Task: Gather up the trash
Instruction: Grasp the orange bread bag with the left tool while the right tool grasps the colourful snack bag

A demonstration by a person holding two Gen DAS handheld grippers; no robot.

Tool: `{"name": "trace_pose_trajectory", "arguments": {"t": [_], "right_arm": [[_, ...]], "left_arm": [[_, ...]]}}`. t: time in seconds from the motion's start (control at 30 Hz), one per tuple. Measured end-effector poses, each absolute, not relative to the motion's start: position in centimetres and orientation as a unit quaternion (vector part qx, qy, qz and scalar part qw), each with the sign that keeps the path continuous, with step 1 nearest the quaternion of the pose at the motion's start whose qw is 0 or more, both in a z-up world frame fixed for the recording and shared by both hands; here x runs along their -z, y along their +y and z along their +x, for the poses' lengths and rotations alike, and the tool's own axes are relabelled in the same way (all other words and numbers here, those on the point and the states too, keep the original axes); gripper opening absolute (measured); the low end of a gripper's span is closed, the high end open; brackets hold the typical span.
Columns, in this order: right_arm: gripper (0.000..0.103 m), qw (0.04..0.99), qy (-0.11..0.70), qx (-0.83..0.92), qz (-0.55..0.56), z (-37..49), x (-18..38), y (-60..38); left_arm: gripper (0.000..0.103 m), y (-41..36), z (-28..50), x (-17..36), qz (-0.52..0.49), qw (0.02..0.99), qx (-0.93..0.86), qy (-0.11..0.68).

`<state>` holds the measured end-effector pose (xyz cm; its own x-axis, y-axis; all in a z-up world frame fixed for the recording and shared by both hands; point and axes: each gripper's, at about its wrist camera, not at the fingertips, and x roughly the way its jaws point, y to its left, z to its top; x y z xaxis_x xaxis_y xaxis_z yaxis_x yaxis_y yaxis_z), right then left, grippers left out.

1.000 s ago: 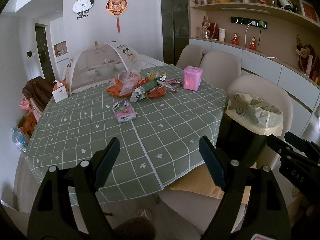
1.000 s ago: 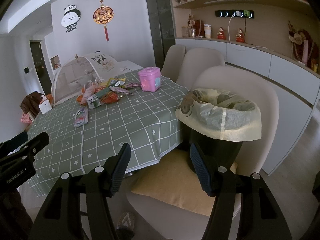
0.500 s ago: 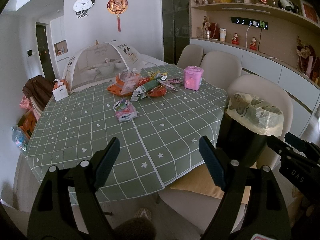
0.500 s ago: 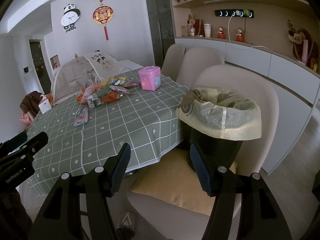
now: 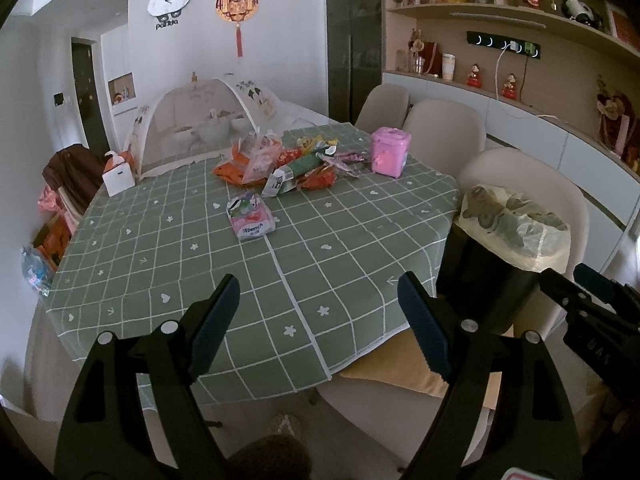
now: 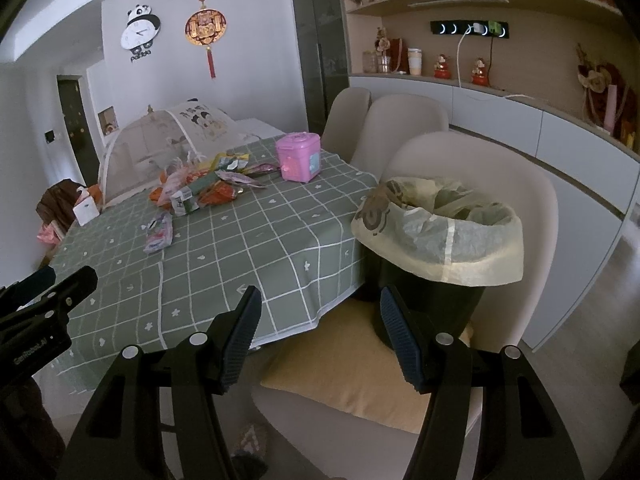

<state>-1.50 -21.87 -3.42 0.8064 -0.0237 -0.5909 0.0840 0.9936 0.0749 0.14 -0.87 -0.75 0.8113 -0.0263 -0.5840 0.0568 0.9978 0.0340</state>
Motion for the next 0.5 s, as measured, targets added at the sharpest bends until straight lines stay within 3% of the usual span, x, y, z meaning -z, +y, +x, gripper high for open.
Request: {"name": "trace_pose_trajectory", "arguments": {"t": [0.3,0.5], "right_arm": [[0.059,0.949,0.314,0.016,0.035,2.3,3.4,-20.3],[0.059,0.945,0.322,-0.006,0.054,7.1,4.4,-18.5]], "left_arm": [[0.077,4.8,6.4,0.5,-0.001,0.949,-0.019,0.314],[0.078,11.4,14.7,2.2,-0.049,0.929,0.001,0.367]]}}
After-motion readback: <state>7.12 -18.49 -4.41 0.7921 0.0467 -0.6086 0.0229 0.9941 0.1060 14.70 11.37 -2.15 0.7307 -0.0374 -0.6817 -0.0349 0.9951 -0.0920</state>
